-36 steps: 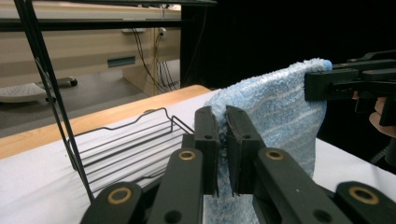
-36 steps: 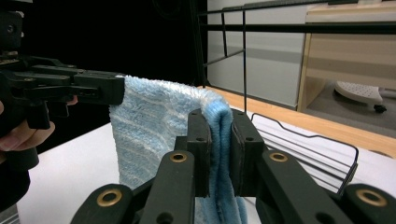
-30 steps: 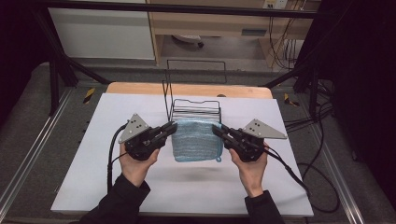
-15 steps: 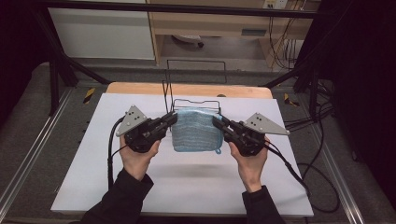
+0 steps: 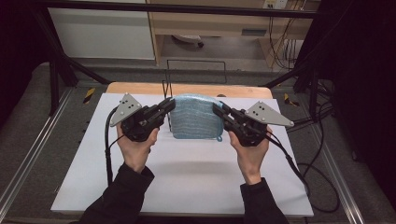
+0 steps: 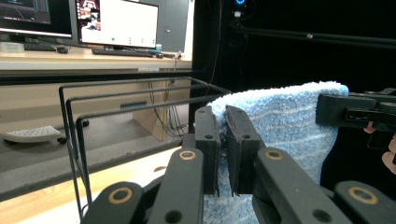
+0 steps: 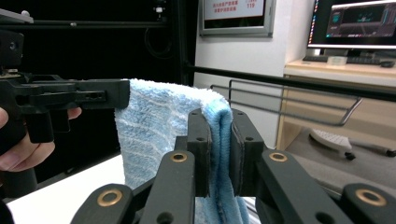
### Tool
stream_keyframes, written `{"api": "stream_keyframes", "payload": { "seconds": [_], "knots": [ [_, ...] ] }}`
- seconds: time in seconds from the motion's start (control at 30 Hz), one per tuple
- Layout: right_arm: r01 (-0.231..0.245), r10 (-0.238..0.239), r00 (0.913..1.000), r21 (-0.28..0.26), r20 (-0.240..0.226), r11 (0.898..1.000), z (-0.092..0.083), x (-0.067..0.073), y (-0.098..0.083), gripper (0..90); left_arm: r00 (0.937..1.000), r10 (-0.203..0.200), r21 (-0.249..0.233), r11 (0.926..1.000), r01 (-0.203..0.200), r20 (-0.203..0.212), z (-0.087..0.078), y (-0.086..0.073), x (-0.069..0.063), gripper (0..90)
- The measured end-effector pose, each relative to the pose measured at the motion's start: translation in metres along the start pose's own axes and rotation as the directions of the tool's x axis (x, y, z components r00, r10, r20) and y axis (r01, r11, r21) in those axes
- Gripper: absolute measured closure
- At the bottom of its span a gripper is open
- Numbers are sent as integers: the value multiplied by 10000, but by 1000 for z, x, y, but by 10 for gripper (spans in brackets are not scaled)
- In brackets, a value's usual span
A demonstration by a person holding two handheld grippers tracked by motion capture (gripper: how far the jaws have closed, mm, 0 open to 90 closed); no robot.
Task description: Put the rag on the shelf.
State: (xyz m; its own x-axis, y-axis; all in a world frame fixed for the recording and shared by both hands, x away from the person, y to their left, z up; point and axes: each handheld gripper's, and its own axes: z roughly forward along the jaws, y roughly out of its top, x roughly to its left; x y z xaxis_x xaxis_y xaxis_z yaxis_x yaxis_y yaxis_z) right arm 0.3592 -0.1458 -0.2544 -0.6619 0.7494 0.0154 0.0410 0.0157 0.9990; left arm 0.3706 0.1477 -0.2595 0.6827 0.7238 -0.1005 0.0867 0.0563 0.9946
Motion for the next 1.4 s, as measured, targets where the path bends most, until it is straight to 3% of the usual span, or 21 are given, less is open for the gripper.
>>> {"api": "stream_keyframes", "payload": {
  "seconds": [0.23,0.53,1.27,1.4],
  "knots": [
    [305,-300,9994,-297,173,9991,5,1,16,809,9998,124,-421,9990,-130,-148,1,13,0,840],
    [716,-697,9969,-570,358,9958,10,3,34,809,9999,-2,-937,9956,-12,-150,3,27,4,840],
    [1192,-1118,9920,-1440,587,9824,22,5,77,810,9995,-97,-2098,9777,33,-296,8,66,11,840],
    [1064,-986,9936,-1617,555,9811,27,2,81,810,9993,-70,-2194,9756,-15,-378,10,71,13,840]
  ]
}}
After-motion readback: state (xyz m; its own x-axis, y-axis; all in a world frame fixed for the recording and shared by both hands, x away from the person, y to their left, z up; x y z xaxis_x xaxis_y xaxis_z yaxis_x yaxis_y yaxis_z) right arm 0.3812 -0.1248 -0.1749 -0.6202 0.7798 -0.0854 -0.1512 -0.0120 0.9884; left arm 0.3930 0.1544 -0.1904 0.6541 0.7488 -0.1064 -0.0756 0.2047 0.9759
